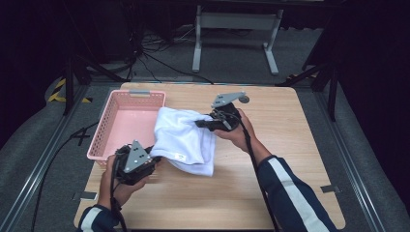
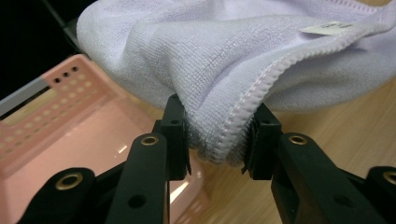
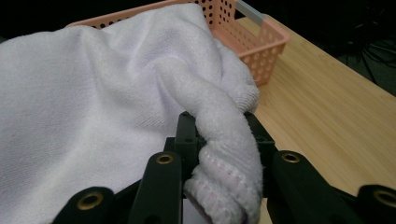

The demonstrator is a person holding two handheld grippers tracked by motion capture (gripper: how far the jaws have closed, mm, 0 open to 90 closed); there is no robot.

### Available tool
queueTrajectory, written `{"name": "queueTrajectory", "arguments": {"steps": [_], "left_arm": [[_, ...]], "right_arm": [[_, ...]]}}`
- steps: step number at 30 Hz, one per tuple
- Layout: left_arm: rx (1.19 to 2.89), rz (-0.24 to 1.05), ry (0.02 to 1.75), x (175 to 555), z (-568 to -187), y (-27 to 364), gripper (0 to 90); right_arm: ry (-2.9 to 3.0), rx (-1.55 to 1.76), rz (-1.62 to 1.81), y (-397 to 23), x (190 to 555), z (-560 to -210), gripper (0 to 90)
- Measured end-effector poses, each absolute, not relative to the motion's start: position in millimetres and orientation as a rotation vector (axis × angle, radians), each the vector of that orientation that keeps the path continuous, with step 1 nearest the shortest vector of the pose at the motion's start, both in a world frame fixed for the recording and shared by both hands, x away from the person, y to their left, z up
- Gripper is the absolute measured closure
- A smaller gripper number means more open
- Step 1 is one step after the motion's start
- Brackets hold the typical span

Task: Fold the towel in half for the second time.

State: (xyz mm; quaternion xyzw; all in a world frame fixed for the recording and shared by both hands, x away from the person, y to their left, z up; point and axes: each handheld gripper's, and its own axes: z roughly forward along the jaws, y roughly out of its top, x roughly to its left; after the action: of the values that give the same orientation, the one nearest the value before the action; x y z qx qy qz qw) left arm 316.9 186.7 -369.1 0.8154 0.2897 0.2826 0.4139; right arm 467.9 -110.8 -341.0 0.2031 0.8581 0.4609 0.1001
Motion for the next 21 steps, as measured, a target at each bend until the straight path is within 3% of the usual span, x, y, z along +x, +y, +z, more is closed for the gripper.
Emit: {"name": "queueTrajectory", "arguments": {"steps": [13, 21], "left_arm": [[1.936, 0.868, 1.008, 323, -369, 267, 66.7], [1.903, 0.884, 1.102, 335, -379, 290, 66.6]], "right_arm": [[2.571, 0.459, 1.37, 4, 496, -325, 72.7], [2.577, 0.452, 1.361, 44, 510, -328, 72.6]]}}
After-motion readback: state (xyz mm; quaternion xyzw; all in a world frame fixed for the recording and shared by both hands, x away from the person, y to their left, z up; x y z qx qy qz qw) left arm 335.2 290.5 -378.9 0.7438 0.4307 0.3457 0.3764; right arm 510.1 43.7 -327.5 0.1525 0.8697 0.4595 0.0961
